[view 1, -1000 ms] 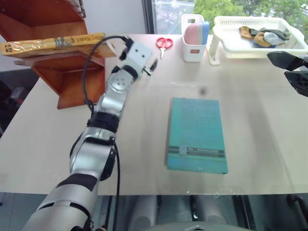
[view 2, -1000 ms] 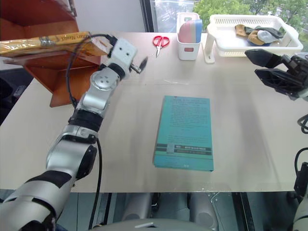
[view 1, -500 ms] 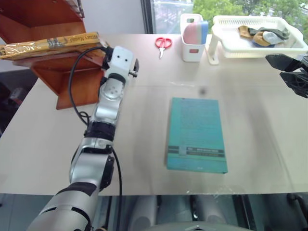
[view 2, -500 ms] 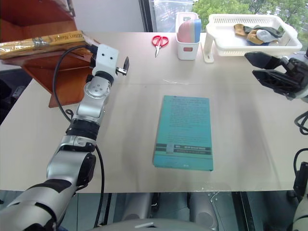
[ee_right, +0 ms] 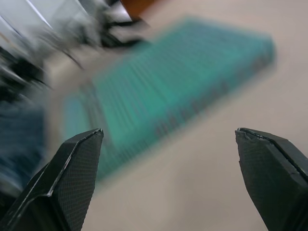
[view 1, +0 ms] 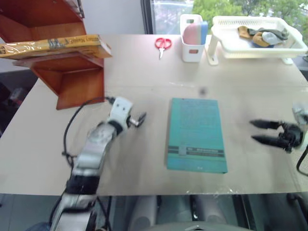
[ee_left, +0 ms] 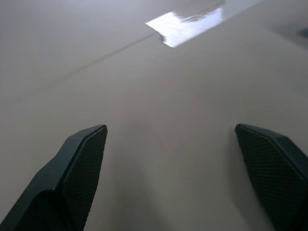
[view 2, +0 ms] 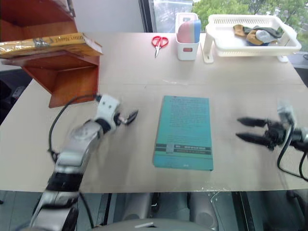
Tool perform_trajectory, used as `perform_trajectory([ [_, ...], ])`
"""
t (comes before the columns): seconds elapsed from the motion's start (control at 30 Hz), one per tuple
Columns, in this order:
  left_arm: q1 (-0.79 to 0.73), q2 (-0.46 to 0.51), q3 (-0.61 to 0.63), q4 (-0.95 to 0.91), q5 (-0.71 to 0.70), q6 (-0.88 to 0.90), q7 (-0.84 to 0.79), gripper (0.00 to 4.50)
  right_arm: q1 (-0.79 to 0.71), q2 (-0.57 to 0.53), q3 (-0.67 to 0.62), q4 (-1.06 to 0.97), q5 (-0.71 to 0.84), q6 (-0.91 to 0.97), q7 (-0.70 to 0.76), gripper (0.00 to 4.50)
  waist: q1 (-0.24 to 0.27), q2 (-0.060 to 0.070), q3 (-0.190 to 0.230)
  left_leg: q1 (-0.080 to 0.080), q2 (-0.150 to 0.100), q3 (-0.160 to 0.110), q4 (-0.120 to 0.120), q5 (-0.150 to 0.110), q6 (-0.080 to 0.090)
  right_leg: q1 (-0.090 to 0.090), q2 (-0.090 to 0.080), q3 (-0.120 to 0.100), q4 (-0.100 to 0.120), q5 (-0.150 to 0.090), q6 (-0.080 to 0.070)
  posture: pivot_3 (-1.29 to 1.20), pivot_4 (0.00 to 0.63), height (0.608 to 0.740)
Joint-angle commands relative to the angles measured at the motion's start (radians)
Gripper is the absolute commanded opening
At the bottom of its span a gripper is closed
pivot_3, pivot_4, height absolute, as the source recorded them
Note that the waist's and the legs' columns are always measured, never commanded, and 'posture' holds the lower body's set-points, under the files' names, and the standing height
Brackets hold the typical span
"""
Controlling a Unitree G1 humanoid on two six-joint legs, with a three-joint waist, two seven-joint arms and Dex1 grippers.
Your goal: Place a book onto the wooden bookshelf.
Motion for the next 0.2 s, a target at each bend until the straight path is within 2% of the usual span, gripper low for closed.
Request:
perform_trajectory([
  [0.03,0.137,0.022,0.076,-0.153,-0.074,0.033,-0.04,4.48,0.041,0.031,-0.032,0.022,-0.057,-0.138,-0.044,4.5,0.0,0.0,0.0,0.005,0.0,0.001,-0.002,0.0,0.0,0.005,0.0,0.0,-0.001,0.0,0.0,0.0,0.15,0.74],
  [0.2,0.356,0.003,0.135,-0.268,-0.126,0.037,-0.037,4.48,0.088,0.097,-0.08,0.014,-0.047,-0.202,-0.109,4.5,-0.001,-0.001,0.0,0.025,0.002,0.003,-0.008,0.0,0.0,0.023,-0.001,0.002,-0.005,-0.001,-0.001,0.0,0.15,0.74],
])
